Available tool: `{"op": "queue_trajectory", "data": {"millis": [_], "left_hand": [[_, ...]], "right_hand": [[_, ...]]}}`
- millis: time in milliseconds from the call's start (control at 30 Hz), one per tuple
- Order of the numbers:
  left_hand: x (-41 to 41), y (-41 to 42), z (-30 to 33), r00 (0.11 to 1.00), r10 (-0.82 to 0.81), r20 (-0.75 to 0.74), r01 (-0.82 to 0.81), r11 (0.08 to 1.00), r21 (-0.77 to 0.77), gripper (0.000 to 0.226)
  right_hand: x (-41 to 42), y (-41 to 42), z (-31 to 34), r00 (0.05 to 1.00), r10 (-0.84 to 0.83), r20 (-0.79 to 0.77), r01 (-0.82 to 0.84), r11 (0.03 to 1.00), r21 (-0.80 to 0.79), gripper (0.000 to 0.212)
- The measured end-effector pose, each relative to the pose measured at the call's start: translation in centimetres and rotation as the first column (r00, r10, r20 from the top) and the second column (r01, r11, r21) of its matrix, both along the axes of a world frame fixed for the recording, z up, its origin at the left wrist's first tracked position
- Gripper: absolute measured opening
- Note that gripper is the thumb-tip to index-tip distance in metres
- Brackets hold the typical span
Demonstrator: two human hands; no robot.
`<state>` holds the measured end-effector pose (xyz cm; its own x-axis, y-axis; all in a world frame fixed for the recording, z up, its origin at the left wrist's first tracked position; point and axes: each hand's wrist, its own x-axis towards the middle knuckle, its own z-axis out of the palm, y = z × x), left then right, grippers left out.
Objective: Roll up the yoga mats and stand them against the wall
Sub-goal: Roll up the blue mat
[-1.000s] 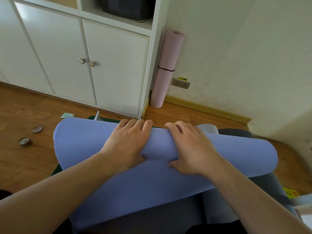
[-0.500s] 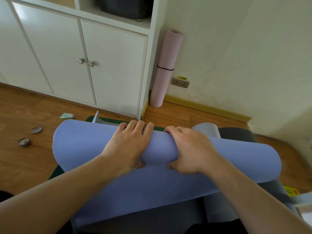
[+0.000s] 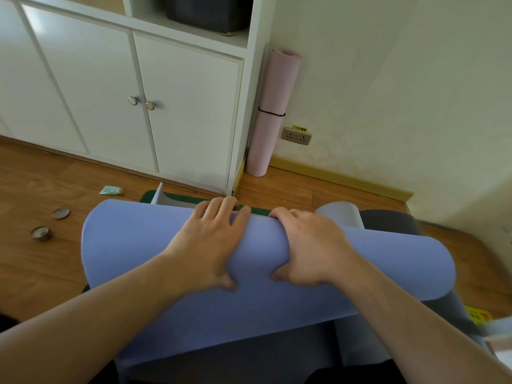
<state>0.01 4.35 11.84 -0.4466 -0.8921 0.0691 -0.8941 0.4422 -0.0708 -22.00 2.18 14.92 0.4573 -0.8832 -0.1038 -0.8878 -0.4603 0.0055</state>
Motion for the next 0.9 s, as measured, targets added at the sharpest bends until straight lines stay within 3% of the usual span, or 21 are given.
{"op": "queue_trajectory", "data": {"millis": [133,300,467,633,767,900], "left_hand": [[-0.6,-0.6,-0.3,0.999,0.014,-0.032,-0.016,0.999,-0.04,0.111],[0.1,-1.2,0.6,0.991,0.013,-0.135,-0.022,0.997,-0.067,0.094],[0.7,-1.2,0.7,0.989,-0.002,-0.151,-0.002,1.0,-0.031,0.095],[-0.2,-0.4,0.0,1.0,-0.002,-0.021,0.001,0.998,-0.071,0.127],[-0.8,-0.7,0.0,0.998,-0.008,-0.057,0.004,0.998,-0.055,0.112],[-0.4,-1.0,0.2,0.986,0.029,-0.162,-0.026,0.999,0.023,0.104]], "right_hand": [[0.0,0.2,0.1,1.0,0.007,-0.004,-0.007,1.0,0.017,0.093],[-0.1,0.5,-0.1,0.998,0.03,-0.054,-0.034,0.997,-0.065,0.124],[0.2,0.1,0.0,1.0,0.012,0.007,-0.011,0.995,-0.101,0.1],[0.3,0.1,0.5,0.997,-0.034,0.063,0.036,0.999,-0.034,0.093],[0.0,0.2,0.1,0.999,-0.013,0.033,0.011,0.999,0.044,0.105],[-0.3,0.6,-0.4,0.997,0.049,-0.064,-0.049,0.999,0.003,0.125]]}}
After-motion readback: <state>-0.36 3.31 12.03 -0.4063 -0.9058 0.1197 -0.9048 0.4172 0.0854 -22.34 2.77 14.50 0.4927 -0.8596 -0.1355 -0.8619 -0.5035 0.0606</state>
